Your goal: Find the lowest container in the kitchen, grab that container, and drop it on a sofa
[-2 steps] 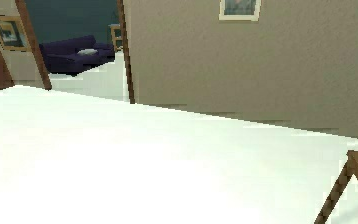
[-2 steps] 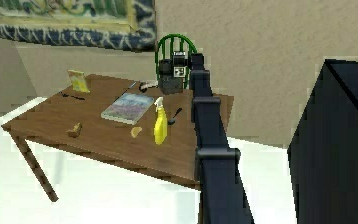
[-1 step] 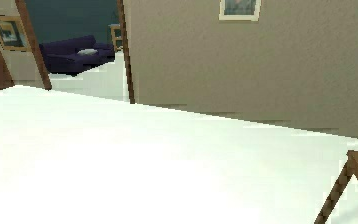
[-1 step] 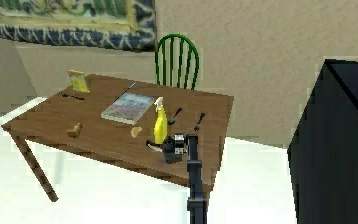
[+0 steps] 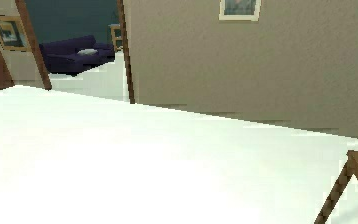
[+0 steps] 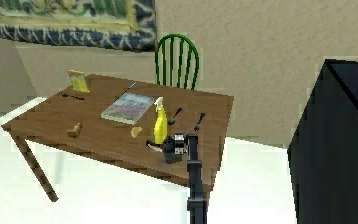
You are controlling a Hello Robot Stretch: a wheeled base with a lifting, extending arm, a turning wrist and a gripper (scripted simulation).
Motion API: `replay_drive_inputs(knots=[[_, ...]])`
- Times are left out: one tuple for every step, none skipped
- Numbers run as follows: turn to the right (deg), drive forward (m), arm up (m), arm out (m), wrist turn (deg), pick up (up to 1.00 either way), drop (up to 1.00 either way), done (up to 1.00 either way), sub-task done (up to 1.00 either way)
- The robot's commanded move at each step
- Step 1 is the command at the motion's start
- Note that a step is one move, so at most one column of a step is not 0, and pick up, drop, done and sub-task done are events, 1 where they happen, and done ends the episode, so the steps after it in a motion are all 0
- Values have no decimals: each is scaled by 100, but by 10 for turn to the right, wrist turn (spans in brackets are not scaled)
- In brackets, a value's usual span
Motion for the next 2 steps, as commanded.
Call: replay_drive_inputs(knots=[[0, 0, 10, 0, 0, 0, 0, 0, 0], [0, 0, 26, 0, 0, 0, 0, 0, 0]])
